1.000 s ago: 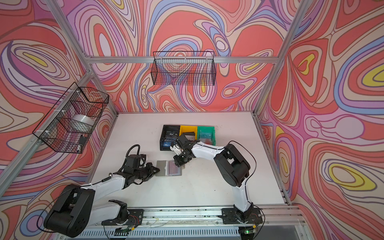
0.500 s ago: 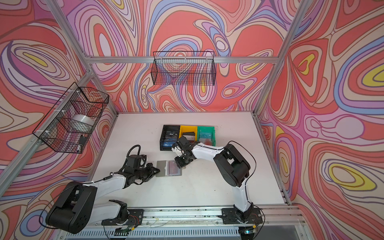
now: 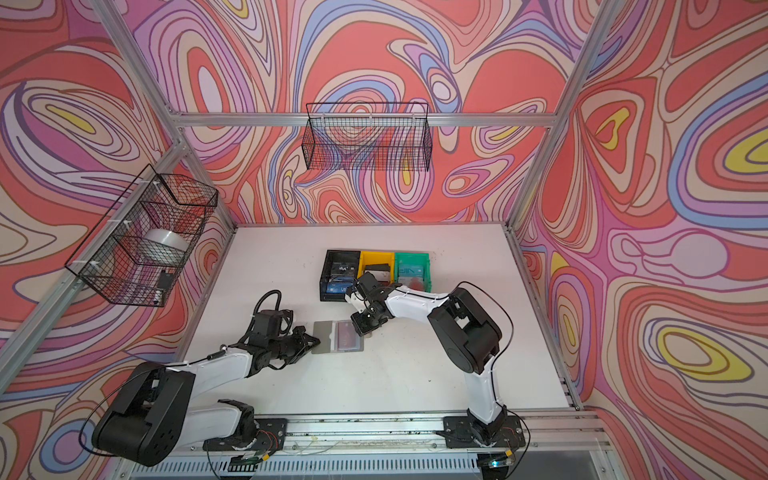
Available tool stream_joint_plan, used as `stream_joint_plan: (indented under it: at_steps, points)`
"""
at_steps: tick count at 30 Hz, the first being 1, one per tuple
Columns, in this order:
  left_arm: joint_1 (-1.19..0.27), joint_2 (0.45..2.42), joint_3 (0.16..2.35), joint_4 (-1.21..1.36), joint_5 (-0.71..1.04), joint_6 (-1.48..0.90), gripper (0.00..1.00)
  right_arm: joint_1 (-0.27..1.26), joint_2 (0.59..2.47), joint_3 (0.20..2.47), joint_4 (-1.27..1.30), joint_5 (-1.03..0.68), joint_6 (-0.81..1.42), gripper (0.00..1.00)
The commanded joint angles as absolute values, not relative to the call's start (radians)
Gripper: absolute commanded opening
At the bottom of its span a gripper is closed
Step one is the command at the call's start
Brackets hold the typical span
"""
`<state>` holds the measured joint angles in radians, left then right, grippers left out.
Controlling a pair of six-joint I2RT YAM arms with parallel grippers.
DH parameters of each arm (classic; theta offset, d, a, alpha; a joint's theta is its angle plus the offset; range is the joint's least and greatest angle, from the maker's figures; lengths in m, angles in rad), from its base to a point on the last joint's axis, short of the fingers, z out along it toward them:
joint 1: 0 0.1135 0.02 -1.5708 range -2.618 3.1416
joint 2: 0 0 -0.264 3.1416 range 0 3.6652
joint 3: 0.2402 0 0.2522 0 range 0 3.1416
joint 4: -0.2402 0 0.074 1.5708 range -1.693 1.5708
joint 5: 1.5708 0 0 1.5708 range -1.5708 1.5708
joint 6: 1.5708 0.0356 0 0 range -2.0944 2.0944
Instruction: Take the credit cards out of the card holder
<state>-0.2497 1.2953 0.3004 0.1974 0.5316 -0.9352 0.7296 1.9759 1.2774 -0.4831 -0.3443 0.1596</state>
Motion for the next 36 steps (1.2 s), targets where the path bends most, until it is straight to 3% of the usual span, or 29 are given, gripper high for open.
stream_joint_plan:
  at_steps: [1,36]
  points:
    - [-0.253,1.310,0.289,0.206,0.528,-0.930,0.05,0.728,2.023,1.270,-0.486,-0.353,0.171,0.08]
    - [-0.253,1.318,0.296,0.200,0.528,-0.930,0.04,0.762,2.022,1.360,-0.531,-0.394,0.163,0.08]
